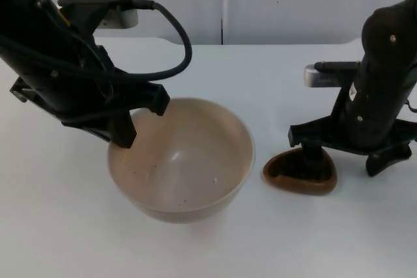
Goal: Pick up the bowl with the left hand and pour the coffee beans from the cup into the bowl with the right hand.
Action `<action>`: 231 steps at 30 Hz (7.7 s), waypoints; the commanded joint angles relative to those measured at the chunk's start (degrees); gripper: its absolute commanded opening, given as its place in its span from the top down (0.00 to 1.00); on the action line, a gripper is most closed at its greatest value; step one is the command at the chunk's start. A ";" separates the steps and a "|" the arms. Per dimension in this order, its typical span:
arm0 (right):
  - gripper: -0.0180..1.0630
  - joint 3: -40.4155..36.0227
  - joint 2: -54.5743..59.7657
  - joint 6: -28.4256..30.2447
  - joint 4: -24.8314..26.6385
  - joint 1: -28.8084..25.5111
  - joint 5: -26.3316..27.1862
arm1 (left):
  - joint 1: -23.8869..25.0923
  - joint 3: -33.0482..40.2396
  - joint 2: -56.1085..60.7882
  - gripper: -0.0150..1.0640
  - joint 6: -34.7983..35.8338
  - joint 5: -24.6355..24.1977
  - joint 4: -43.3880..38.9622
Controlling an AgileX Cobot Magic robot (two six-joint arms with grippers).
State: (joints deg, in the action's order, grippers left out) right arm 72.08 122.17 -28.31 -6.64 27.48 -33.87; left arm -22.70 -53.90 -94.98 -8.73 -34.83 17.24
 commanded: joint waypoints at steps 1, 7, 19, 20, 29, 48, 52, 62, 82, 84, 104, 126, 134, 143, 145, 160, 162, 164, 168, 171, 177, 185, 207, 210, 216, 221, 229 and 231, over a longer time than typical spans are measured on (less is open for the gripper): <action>0.31 -0.28 0.50 0.49 0.78 0.44 0.58 | 0.15 0.04 0.61 0.99 -0.10 0.57 0.96; 0.63 -0.28 0.17 0.49 0.78 0.44 0.58 | 0.15 0.04 0.61 0.99 -0.10 0.57 1.21; 0.98 -0.28 0.17 0.49 0.78 0.44 -1.16 | 0.15 0.04 0.61 0.99 -0.10 0.57 1.21; 0.98 -0.28 0.17 0.49 0.78 0.44 -1.73 | 0.15 0.04 0.61 0.99 -0.10 0.57 1.21; 0.98 -0.28 -2.53 1.44 0.78 0.44 -4.44 | 0.15 0.04 0.61 0.99 -0.10 0.68 1.34; 0.98 -0.16 -27.53 10.10 0.28 0.44 -18.38 | 0.15 0.04 0.61 0.99 0.00 0.67 2.62; 0.98 0.43 -30.80 11.24 0.15 0.33 -22.33 | 0.15 0.04 0.61 0.99 0.00 0.02 2.73; 0.98 0.43 -33.79 11.41 0.20 0.33 -27.94 | 0.15 0.04 0.61 0.99 0.00 -0.18 2.85; 0.98 14.67 -25.00 11.25 1.94 9.30 -35.11 | 0.15 0.04 0.61 0.99 0.00 -0.44 3.54; 0.98 15.14 -24.29 11.25 1.94 9.85 -35.21 | 0.15 0.04 0.61 0.99 0.00 -0.44 3.63; 0.98 24.38 -14.44 6.31 -8.73 19.74 -36.09 | 0.15 0.04 0.61 0.99 0.00 -0.19 4.45; 0.98 24.38 -14.44 1.87 -35.55 31.62 -34.94 | 0.15 0.04 0.61 0.99 0.00 -0.19 4.72; 0.98 24.38 -14.44 1.92 -44.74 35.80 -35.06 | 0.15 0.04 0.61 0.99 0.00 -0.19 4.72; 0.98 24.38 -14.44 5.53 -49.21 37.82 -36.09 | 0.15 -0.06 0.61 0.99 0.00 -0.19 4.73; 0.98 24.38 -14.44 6.87 -49.45 37.82 -36.09 | 0.15 -0.06 0.61 0.99 0.00 -0.19 4.73; 0.98 24.38 -14.44 10.40 -53.84 39.74 -36.09 | 0.15 -0.06 0.61 0.99 0.00 0.40 4.73; 0.98 24.27 -14.44 11.25 -54.15 39.86 -36.09 | 0.15 -0.06 0.61 0.99 0.00 0.40 4.73; 0.98 24.14 -14.44 11.25 -54.73 39.86 -36.09 | 0.15 -0.06 0.61 0.99 0.00 0.40 4.73; 0.98 21.97 -14.44 11.72 -58.31 41.86 -36.09 | 0.15 -0.06 0.61 0.99 0.00 0.40 4.73; 0.98 20.12 -14.44 12.35 -59.21 42.38 -36.09 | 0.15 -0.06 0.61 0.99 0.00 0.54 4.73; 0.98 17.23 -14.44 9.73 -63.28 43.93 -36.09 | 0.15 -0.06 0.61 0.99 0.00 0.84 4.85; 0.98 17.23 -14.44 10.81 -67.85 45.85 -36.09 | 0.15 -0.06 0.61 0.99 0.00 0.74 4.83; 0.98 17.23 -14.44 13.76 -73.64 45.85 -36.09 | 0.15 -0.06 0.61 0.99 0.00 0.84 5.82; 0.98 17.23 -14.44 13.76 -73.64 45.85 -36.09 | 0.15 -0.06 0.61 0.99 0.00 0.84 5.82; 0.98 17.23 -14.44 13.76 -73.51 45.85 -36.09 | 0.15 -0.06 0.61 0.99 0.00 0.84 5.82; 0.98 17.23 -14.44 12.70 -72.09 45.43 -36.09 | 0.15 -0.06 0.61 0.99 0.00 0.72 5.82; 0.98 17.86 -15.30 11.68 -64.52 42.85 -36.09 | 0.15 -0.06 0.61 0.99 0.00 0.72 5.82; 0.98 18.48 -15.82 11.23 -60.23 41.99 -36.09 | 0.15 -0.06 0.61 0.99 0.00 0.85 5.92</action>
State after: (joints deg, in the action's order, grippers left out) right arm 89.56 107.67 -15.94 -70.37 70.27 -69.91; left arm -22.70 -53.90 -94.98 -8.73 -34.74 22.27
